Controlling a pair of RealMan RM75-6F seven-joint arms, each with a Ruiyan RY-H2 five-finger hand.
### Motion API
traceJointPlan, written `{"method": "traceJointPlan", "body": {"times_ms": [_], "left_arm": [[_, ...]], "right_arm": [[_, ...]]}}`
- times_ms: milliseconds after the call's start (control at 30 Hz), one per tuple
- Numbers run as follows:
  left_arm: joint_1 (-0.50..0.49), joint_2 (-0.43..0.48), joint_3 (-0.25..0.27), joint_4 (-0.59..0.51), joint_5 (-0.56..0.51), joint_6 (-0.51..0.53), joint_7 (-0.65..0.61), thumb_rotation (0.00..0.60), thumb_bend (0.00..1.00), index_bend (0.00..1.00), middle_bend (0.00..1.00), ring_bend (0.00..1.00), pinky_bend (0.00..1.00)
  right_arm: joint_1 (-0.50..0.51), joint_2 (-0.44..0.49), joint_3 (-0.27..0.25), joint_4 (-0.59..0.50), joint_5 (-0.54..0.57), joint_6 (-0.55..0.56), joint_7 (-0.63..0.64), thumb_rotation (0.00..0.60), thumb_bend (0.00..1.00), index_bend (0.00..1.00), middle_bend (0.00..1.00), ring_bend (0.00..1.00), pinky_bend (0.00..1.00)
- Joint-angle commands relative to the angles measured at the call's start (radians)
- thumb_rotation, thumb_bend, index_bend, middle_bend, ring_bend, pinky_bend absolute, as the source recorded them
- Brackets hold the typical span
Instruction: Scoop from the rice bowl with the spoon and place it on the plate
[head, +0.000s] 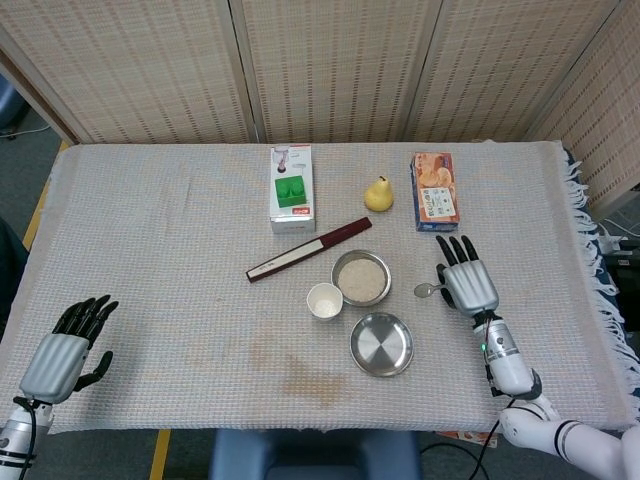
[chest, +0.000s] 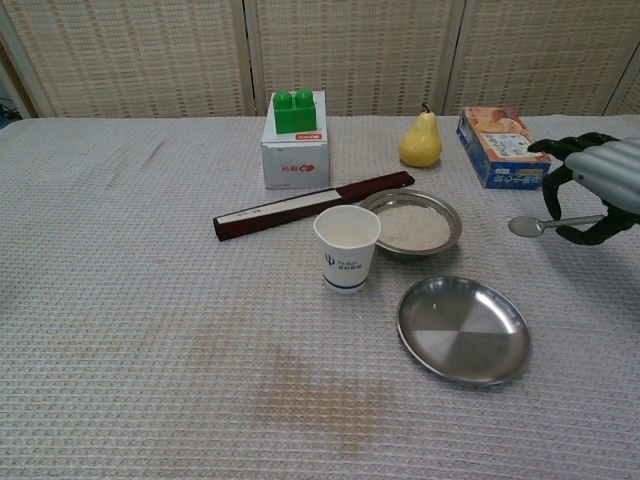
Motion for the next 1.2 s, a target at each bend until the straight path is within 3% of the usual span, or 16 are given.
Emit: {"method": "traceJointPlan", "body": {"times_ms": [33,167,367,700,867,1200], "left_arm": [[0.001,0.002,0.002,-0.001,0.004,0.003,-0.006,0.600,0.45,0.00,0.00,0.00,0.09],[0.002,0.005,0.007,-0.002,0.019,0.010,-0.009,0.600,0.46,0.00,0.00,0.00,0.09],[0.005,0.011,0.012,-0.007,0.031,0.020,-0.016,0.600,0.46,0.00,0.00,0.00,0.09],[0.008,0.021,0.020,-0.008,0.048,0.029,-0.037,0.600,0.46,0.00,0.00,0.00,0.09],[0.009,0.022,0.021,-0.005,0.050,0.032,-0.043,0.600,0.46,0.00,0.00,0.00,0.09],[0.006,0.021,0.019,0.000,0.042,0.021,-0.043,0.600,0.46,0.00,0.00,0.00,0.09]], "right_arm": [[0.028,0.053,0.035,-0.107,0.016,0.020,-0.130,0.600,0.47,0.69,0.02,0.00,0.00],[0.073,0.077,0.062,-0.195,0.058,0.002,-0.305,0.600,0.47,0.69,0.02,0.00,0.00],[0.155,0.044,0.091,-0.239,0.158,-0.040,-0.531,0.600,0.47,0.68,0.02,0.00,0.00],[0.276,-0.053,0.041,-0.148,0.176,-0.029,-0.878,0.600,0.47,0.68,0.03,0.00,0.00],[0.304,-0.108,0.023,-0.088,0.211,-0.041,-0.955,0.600,0.47,0.67,0.03,0.00,0.00],[0.331,-0.161,0.005,-0.023,0.240,-0.060,-0.959,0.600,0.47,0.67,0.03,0.00,0.00]]}}
